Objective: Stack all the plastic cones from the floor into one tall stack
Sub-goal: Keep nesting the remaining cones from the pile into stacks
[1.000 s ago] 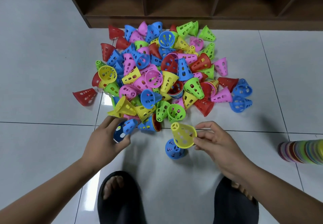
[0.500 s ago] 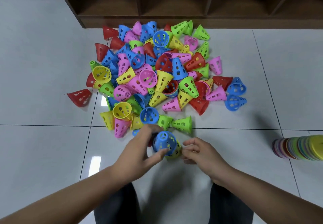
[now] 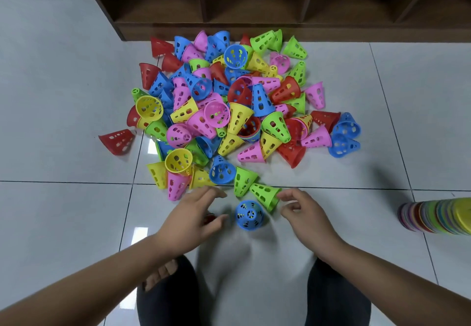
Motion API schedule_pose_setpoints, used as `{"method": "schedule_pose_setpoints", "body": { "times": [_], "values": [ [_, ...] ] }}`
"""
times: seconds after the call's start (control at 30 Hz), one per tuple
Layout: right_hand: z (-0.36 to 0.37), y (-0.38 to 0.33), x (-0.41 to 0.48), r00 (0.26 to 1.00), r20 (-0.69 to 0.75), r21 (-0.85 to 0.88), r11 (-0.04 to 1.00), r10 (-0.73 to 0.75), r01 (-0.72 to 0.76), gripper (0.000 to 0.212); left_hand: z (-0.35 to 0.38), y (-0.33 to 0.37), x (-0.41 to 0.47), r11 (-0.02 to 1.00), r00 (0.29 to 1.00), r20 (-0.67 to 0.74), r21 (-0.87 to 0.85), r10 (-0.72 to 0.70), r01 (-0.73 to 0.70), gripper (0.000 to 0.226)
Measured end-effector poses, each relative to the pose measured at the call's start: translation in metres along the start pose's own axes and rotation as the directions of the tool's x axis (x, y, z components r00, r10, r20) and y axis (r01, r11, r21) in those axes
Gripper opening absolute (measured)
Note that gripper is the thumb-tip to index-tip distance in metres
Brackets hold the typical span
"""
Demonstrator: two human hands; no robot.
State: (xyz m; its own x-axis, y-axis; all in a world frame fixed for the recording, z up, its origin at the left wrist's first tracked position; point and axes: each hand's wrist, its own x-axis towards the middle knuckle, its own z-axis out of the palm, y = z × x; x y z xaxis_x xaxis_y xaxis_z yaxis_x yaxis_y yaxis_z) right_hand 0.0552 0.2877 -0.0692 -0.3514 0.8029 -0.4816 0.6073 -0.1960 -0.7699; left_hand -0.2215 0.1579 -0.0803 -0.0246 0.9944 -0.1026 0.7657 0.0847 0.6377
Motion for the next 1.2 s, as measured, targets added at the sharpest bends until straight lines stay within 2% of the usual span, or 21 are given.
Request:
{"method": "schedule_pose_setpoints", "body": {
  "times": [0.13, 0.23, 0.4, 0.5, 0.67, 0.83, 1.03, 1.1, 1.2],
  "values": [
    [0.002, 0.003, 0.005, 0.994, 0.107, 0.027, 0.999, 0.021, -0.024, 0.038, 0.000, -0.030, -0.012, 0.995, 0.996, 0.015, 0.051, -0.086, 0.085, 0.040],
    [0.004, 0.004, 0.007, 0.990, 0.138, 0.058, 0.997, 0.039, -0.047, 0.036, 0.003, -0.041, -0.021, 0.962, 0.965, -0.036, 0.080, -0.258, 0.260, 0.048],
    [0.005, 0.005, 0.010, 0.993, 0.108, 0.101, 0.994, 0.039, -0.050, 0.031, 0.017, -0.041, -0.030, 0.863, 0.866, -0.020, 0.072, -0.500, 0.500, 0.053],
    [0.002, 0.006, 0.009, 0.998, 0.061, 0.068, 0.997, 0.017, -0.021, 0.027, 0.018, -0.040, -0.027, 0.833, 0.833, 0.015, 0.030, -0.553, 0.553, 0.062],
    [-0.003, 0.000, 0.008, 1.000, -0.029, 0.136, 0.991, -0.008, 0.012, 0.023, 0.009, -0.032, -0.016, 0.865, 0.865, -0.024, -0.059, -0.501, 0.499, 0.068],
    [-0.009, -0.016, 0.003, 0.997, -0.059, 0.332, 0.941, -0.043, 0.060, 0.018, -0.006, -0.016, -0.004, 0.919, 0.916, -0.119, -0.149, -0.383, 0.365, 0.066],
    [-0.007, -0.039, -0.008, 0.992, 0.126, 0.602, 0.796, -0.024, -0.057, 0.020, -0.029, 0.011, 0.011, 0.911, 0.916, -0.226, -0.330, -0.332, 0.248, 0.063],
    [-0.002, -0.041, -0.014, 0.981, 0.195, 0.600, 0.793, -0.020, -0.103, 0.022, -0.037, 0.021, 0.014, 0.915, 0.913, -0.277, -0.353, -0.301, 0.194, 0.059],
    [0.007, -0.035, -0.020, 0.968, 0.252, 0.516, 0.847, -0.009, -0.126, 0.026, -0.046, 0.041, 0.013, 0.911, 0.903, -0.342, -0.398, -0.259, 0.111, 0.054]
  ]
}}
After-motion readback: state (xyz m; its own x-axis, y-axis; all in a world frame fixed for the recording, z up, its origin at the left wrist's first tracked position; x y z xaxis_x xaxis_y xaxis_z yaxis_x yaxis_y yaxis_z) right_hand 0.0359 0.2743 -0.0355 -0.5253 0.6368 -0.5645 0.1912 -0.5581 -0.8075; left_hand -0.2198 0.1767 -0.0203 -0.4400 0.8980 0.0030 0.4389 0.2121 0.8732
